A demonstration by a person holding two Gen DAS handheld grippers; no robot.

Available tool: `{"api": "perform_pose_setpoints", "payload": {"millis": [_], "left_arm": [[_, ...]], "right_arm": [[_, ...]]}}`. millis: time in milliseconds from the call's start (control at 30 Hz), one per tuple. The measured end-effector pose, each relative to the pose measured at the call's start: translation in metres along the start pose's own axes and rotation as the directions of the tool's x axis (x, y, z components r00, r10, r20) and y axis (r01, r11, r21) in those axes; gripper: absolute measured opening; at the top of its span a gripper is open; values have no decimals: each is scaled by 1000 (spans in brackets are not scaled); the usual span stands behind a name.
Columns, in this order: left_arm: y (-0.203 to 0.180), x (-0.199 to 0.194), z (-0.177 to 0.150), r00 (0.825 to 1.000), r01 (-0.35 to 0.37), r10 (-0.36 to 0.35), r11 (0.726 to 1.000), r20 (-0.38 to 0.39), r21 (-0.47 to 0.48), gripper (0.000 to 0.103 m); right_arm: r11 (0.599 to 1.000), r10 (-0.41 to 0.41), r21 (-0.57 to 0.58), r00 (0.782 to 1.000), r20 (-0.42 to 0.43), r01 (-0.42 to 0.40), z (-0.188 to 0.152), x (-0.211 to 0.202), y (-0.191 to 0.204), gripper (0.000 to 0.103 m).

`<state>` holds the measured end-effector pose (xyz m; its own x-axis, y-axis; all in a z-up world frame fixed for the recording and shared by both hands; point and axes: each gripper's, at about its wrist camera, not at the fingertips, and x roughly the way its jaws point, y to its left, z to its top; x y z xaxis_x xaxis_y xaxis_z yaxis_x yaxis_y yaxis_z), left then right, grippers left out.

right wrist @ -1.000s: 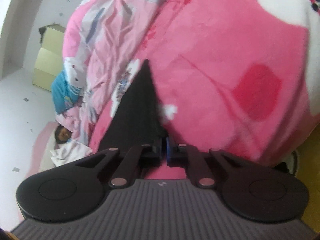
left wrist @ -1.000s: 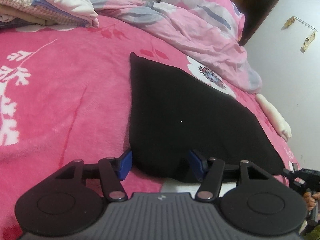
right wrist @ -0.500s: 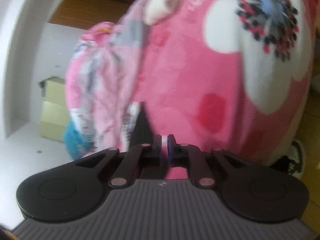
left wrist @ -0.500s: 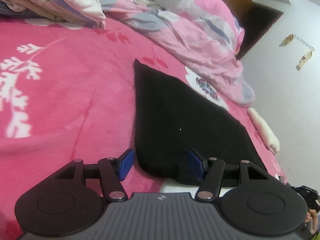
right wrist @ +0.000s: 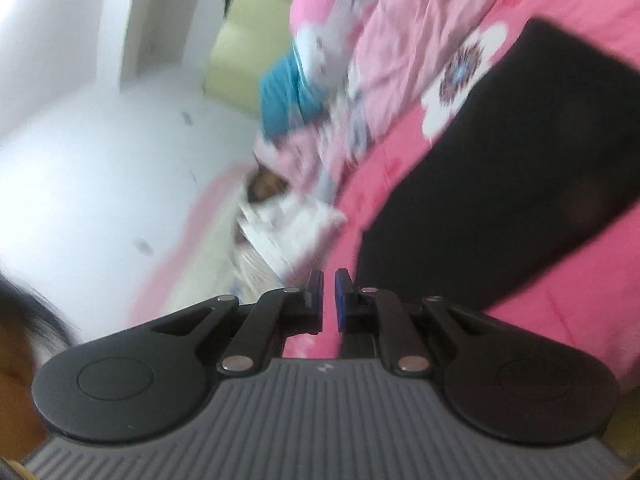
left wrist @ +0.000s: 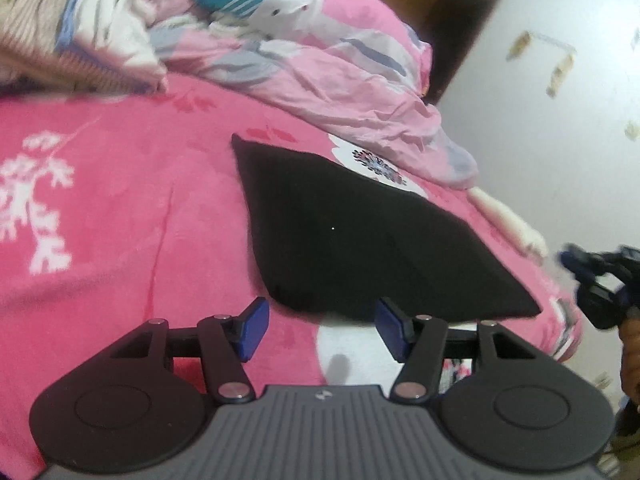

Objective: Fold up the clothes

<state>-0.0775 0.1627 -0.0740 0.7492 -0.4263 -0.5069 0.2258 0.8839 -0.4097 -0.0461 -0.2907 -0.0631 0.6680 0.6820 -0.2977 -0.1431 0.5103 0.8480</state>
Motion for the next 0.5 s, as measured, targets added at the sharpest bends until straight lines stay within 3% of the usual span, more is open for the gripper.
{"api": "perform_pose_setpoints", "payload": {"millis": [100, 267, 400, 500], "left_arm": [[1, 8, 1, 1000, 6, -7, 1000, 18, 22, 51], [14, 23, 1, 1000, 15, -15, 1000, 8, 3, 11], [18, 9, 5, 997, 60, -59, 998, 52, -16, 9], [26, 10, 1, 999, 25, -25, 999, 20, -33, 9]], "right_arm": [[998, -14, -55, 997, -79, 10, -10, 38, 11, 6], [997, -66, 24, 995, -76, 68, -25, 41, -9, 6], [993, -106, 41, 993, -48, 108, -37, 23, -13, 6], [987, -158, 28, 987, -28, 159, -39, 15, -19, 6]]}}
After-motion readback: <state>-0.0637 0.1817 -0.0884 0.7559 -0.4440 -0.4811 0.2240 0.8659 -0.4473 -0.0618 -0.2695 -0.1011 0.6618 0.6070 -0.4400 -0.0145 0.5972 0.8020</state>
